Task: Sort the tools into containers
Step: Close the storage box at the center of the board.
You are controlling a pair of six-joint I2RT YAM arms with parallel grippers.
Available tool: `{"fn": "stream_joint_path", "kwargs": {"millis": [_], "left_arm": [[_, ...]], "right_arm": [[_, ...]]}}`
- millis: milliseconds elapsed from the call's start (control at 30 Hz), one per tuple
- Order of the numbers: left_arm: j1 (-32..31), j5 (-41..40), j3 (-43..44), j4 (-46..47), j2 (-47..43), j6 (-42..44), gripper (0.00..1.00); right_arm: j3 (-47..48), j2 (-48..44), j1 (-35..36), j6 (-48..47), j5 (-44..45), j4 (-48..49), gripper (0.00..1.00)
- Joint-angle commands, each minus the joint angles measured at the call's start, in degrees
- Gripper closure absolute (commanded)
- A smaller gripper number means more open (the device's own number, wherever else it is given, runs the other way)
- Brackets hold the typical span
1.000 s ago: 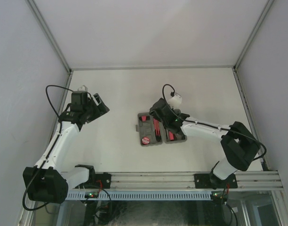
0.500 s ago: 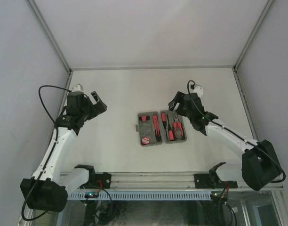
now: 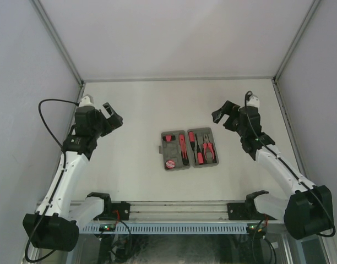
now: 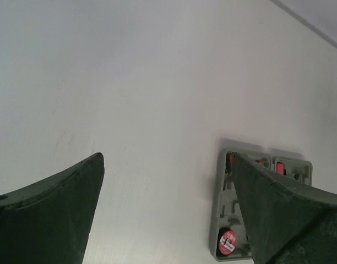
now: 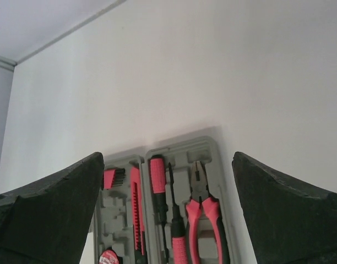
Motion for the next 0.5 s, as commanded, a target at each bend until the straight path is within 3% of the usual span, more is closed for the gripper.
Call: {"fn": "stream_joint_path", "kwargs": {"millis": [0, 167, 333, 467], "left_arm": [[0.46, -1.29, 1.59, 5.50, -1.64, -1.31, 0.00], [0.40, -0.10, 0.07, 7.20, -0.86, -2.62, 0.00], [0.19, 4.26, 0.34, 7.35, 2.60, -4.11, 0.00], [-2.39, 3.96, 1.29, 6.48, 6.13, -3.05, 0.00]], "right_arm": [[-0.31, -1.76, -4.76, 2.03, -3.64, 0.30, 0.00], [-0.02, 0.03, -10.38, 5.02, -8.71, -3.73, 0.00], [0.02, 0.90, -11.75, 3.23, -7.86, -7.44, 0.00], [-0.04, 2.27, -13.31, 1.80, -13.10, -8.69, 0.00]]}}
